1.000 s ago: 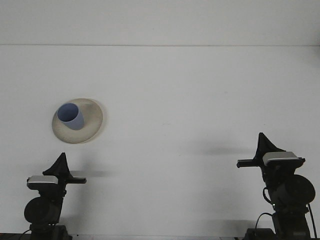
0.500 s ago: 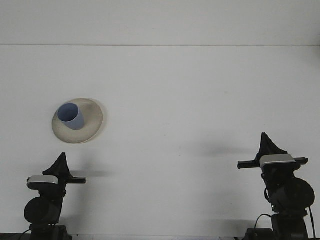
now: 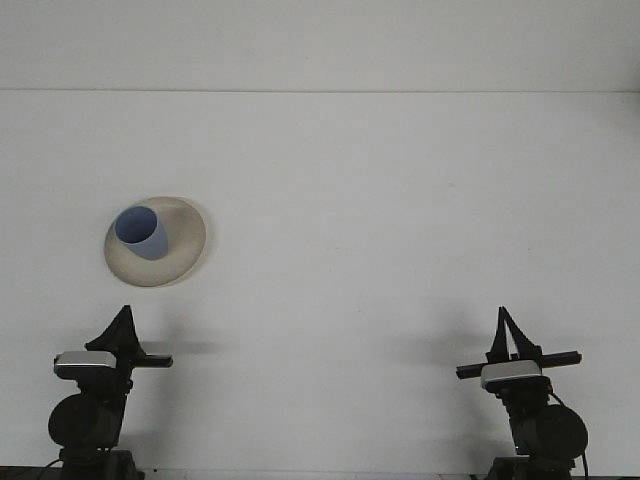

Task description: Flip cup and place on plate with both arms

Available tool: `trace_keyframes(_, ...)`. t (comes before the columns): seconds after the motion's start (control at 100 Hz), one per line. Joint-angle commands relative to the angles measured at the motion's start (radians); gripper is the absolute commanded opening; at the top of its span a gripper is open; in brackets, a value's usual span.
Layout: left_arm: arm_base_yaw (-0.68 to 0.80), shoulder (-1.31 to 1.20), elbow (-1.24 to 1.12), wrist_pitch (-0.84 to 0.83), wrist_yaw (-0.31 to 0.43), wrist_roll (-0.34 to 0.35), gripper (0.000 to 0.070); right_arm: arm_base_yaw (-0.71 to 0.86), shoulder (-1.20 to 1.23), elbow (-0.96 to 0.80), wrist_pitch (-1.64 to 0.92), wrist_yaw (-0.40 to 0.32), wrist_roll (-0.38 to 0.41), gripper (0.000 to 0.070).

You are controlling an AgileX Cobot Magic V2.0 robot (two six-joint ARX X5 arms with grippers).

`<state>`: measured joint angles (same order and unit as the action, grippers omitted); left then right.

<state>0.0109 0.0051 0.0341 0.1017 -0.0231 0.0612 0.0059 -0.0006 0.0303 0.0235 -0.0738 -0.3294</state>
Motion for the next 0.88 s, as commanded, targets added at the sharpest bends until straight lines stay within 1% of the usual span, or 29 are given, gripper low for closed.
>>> trace_keyframes(0.0, 0.002, -0.002, -0.020, 0.011, -0.004, -0.001, 0.0015, 0.000, 0.002, -0.018, 0.009, 0.012, -0.011, 0.0000)
trace_keyframes(0.87, 0.002, -0.002, -0.020, 0.009, -0.004, -0.001, 0.0015, 0.001, 0.002, -0.018, -0.001, 0.022, -0.007, 0.0000)
